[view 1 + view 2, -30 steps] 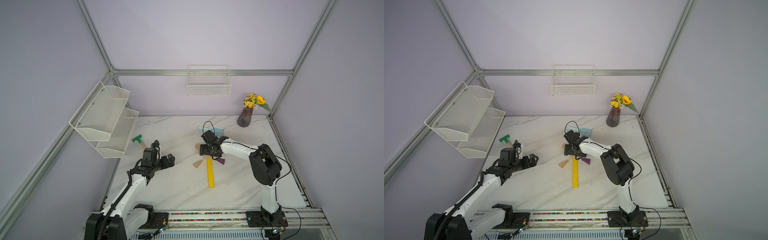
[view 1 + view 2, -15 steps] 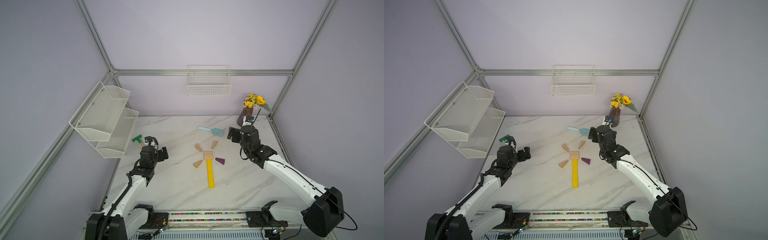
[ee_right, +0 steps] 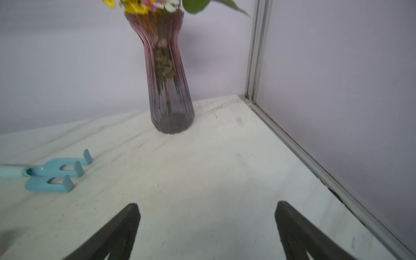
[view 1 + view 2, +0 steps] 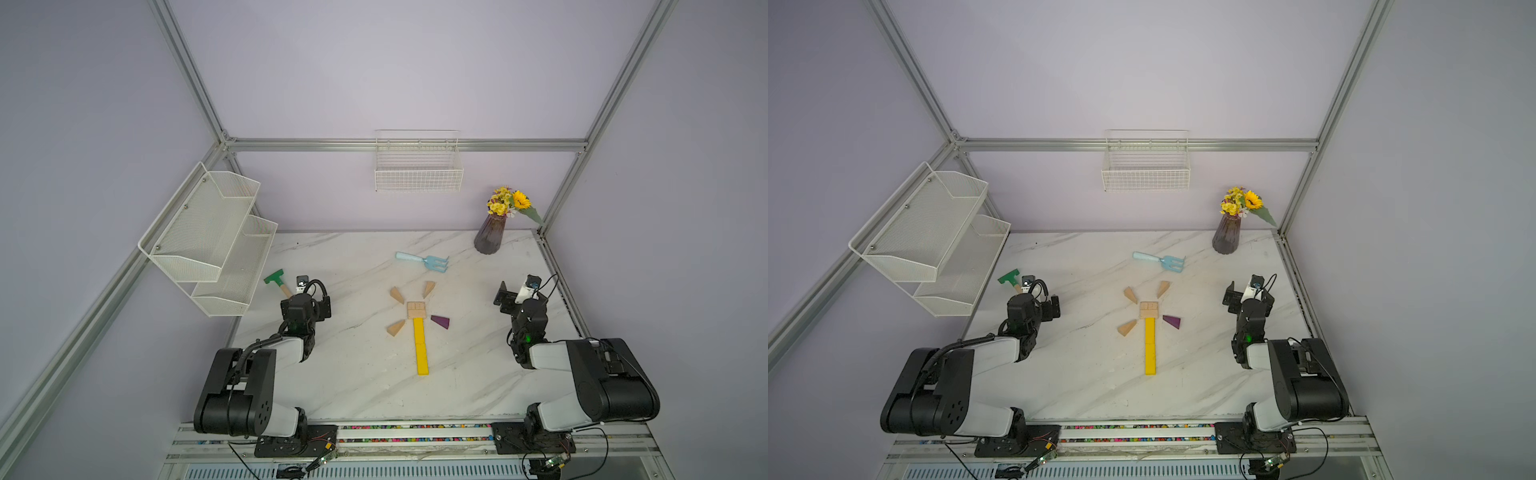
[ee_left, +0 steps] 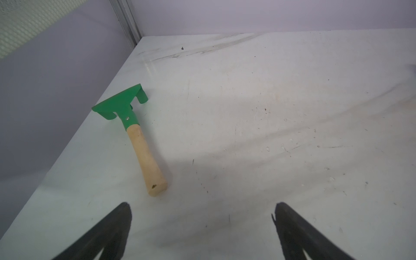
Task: Assemble a small pinwheel with building blocks
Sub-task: Reset both arms
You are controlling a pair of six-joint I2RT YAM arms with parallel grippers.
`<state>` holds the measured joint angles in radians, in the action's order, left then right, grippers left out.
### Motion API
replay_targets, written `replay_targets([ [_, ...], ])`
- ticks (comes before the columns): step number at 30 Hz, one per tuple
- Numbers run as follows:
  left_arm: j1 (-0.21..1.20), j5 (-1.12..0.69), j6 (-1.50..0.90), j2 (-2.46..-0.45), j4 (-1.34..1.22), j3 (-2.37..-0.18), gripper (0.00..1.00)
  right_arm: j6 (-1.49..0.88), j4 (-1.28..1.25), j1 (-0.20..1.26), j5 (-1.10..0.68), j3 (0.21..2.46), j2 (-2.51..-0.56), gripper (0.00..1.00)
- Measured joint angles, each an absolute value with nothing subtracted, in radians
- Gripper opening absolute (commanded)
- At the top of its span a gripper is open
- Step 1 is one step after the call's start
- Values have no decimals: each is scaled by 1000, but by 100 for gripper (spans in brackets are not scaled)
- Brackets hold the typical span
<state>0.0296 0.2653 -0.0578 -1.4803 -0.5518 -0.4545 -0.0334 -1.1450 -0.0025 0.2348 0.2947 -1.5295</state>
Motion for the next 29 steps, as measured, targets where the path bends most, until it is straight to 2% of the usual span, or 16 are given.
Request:
replay_targets([
  [2, 17, 253, -54, -1531, -633, -444, 100, -22, -1306, -23, 188, 276, -1617, 97],
  [12, 1, 194, -32, -1577, -817, -385, 100, -26, -1334, -74, 83, 352, -1659, 97],
  [29, 0, 186, -32, -1577, -850, -385, 100, -26, -1333, -77, 58, 351, -1658, 97],
])
